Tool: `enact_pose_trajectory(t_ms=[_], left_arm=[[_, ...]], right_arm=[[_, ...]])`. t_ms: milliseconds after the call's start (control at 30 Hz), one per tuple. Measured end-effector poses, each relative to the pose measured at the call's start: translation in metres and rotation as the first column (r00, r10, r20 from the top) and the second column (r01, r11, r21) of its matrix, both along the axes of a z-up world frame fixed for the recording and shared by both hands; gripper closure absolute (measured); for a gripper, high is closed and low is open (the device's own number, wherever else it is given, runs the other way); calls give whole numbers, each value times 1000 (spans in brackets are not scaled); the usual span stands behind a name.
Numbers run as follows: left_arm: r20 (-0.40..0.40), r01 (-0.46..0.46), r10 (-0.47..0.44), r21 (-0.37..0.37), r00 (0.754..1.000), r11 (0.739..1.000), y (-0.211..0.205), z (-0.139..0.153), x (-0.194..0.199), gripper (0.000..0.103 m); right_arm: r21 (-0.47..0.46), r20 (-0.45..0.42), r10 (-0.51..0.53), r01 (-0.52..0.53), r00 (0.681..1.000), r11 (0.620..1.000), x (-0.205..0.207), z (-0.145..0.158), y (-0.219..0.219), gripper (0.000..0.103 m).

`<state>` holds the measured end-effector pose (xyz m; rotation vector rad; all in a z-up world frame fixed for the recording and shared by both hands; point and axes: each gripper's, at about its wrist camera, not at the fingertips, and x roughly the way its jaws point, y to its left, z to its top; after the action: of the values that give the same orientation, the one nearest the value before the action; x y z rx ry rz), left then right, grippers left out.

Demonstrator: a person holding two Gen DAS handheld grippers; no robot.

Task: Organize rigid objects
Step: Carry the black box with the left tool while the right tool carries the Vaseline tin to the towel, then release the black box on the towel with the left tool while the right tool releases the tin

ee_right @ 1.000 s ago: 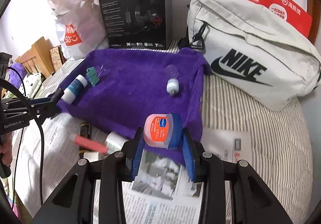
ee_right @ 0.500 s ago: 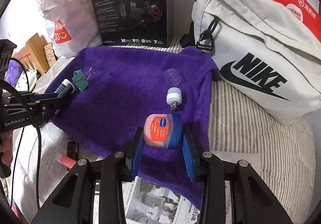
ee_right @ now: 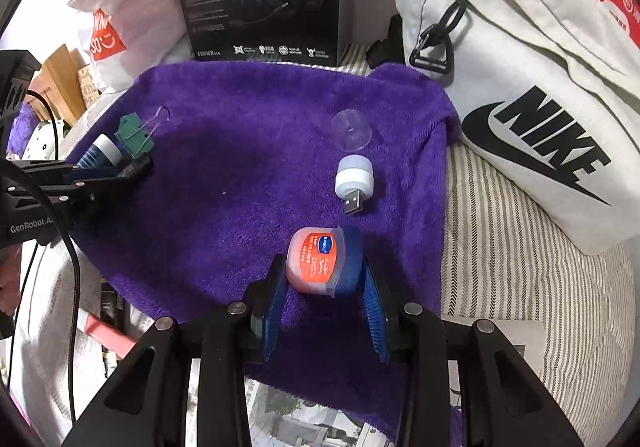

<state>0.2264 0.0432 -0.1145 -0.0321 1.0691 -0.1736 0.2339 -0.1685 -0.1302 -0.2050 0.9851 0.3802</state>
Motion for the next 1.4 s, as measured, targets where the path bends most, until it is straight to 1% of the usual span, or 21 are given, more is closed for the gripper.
enact_pose_trajectory(t_ms=[167,333,367,533,600,667,700,733,833,900,1033,1067,1333,1400], left_arm=[[3,11,-11,26,1000,1000,-4,0,2,82],[13,24,-25,75,1000,997,-10,-2,1,82],[15,25,-26,81,1000,996,-10,-2,1,82],[6,22,-23,75,1000,997,-9,-2,0,81],[0,23,-23,65,1000,998,-8,-1,-1,77],[-3,21,-21,61,1000,998,-9,-1,-3,65],[-2,21,-21,65,1000,998,-9,0,-5,54],[-2,20,-20,66,1000,998,-10,0,-6,49],[-13,21,-21,60,1000,998,-11,0,-10,49],[-15,18,-18,62,1000,998,-12,3,-14,49],[2,21,-21,49,1000,999,-13,15,-21,49],[5,20,-20,48,1000,999,-13,18,-23,48],[44,15,-17,46,999,999,-11,40,-51,48],[47,9,-11,47,999,999,-11,42,-60,48]], right_arm=[[-1,6,1,-1,1000,1000,5,-2,4,66],[-27,18,12,-12,1000,1000,5,-7,10,66],[-20,18,10,-9,1000,1000,7,-7,10,66],[-8,11,8,-8,1000,1000,9,-7,9,66],[-9,11,13,-13,1000,1000,10,-8,10,66],[-11,17,23,-23,1000,1000,8,-7,9,66],[-11,20,28,-27,999,1000,8,-7,8,66],[-11,21,31,-31,999,999,8,-7,8,66],[-4,17,45,-45,999,999,7,-7,8,63],[0,13,55,-55,998,998,6,-7,8,60],[2,13,58,-58,998,998,-1,-2,7,43],[-2,16,52,-52,999,999,-3,0,6,42],[15,29,15,-15,999,1000,-17,19,-10,42],[38,27,5,-6,1000,999,-22,25,-16,42]])
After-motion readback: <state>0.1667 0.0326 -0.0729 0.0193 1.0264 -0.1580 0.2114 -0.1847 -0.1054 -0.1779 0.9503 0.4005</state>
